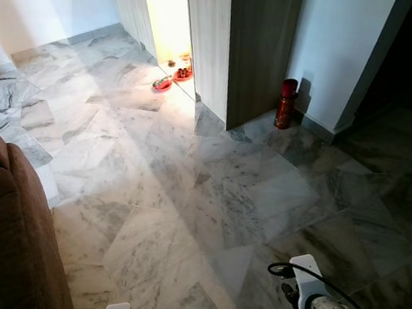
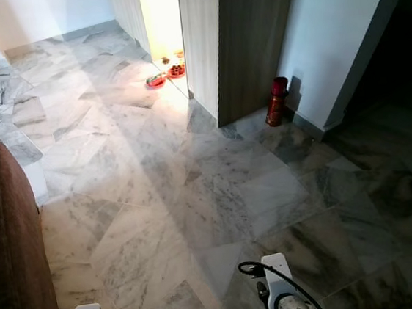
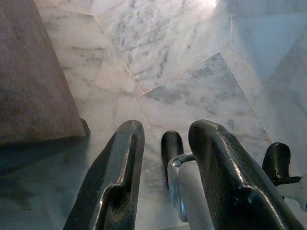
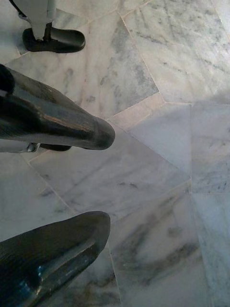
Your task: Move the pillow to the sofa from floor
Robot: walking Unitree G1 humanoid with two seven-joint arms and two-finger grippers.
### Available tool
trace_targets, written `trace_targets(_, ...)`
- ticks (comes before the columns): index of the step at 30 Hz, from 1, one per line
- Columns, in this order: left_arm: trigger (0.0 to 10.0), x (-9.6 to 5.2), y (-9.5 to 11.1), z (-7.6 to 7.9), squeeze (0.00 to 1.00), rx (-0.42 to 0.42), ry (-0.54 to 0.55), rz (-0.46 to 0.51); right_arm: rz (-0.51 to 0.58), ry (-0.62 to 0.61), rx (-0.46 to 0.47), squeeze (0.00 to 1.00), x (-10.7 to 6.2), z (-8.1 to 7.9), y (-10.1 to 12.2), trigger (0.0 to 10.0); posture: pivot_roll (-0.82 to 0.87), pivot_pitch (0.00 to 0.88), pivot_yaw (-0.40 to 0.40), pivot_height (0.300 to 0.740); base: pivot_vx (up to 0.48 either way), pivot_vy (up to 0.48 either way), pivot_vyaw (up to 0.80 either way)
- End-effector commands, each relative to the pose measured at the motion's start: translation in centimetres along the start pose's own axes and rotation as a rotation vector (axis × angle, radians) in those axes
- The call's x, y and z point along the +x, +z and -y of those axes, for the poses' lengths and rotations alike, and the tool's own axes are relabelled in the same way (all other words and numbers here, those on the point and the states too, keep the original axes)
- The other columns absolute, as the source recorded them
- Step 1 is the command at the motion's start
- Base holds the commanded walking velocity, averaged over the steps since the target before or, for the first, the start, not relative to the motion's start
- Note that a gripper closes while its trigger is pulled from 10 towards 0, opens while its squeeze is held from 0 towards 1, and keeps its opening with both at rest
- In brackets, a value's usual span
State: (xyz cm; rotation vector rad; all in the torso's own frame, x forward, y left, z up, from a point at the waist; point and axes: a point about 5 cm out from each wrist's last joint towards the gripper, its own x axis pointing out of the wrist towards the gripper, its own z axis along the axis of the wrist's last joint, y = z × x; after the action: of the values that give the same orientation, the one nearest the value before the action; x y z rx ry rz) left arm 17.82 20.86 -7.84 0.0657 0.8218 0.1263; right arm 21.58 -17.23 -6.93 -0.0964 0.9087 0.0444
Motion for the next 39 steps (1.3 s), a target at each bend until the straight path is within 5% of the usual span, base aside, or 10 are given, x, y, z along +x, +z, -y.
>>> trace_targets(1,10.0,-0.9,-2.9,-0.4,0.0,0.002,-0.013,-0.098,-0.11,-0.025,0.173,0.0,-1.6,4.3,-4.9,10.0,-0.02,0.034,-0.036,0.74,0.0,0.0,0.0)
trace_targets(33,10.0,-0.9,-2.8,-0.4,0.0,-0.005,-0.014,-0.095,-0.11,-0.026,0.171,0.0,-1.5,4.3,-4.9,10.0,-0.02,0.034,-0.036,0.74,0.0,0.0,0.0)
trace_targets(39,10.0,-0.5,-1.0,-0.4,0.0,-0.057,0.043,0.012,-0.02,-0.007,0.206,0.0,-0.9,3.6,-2.3,10.0,-0.01,0.0,-0.028,0.74,0.0,0.0,0.0)
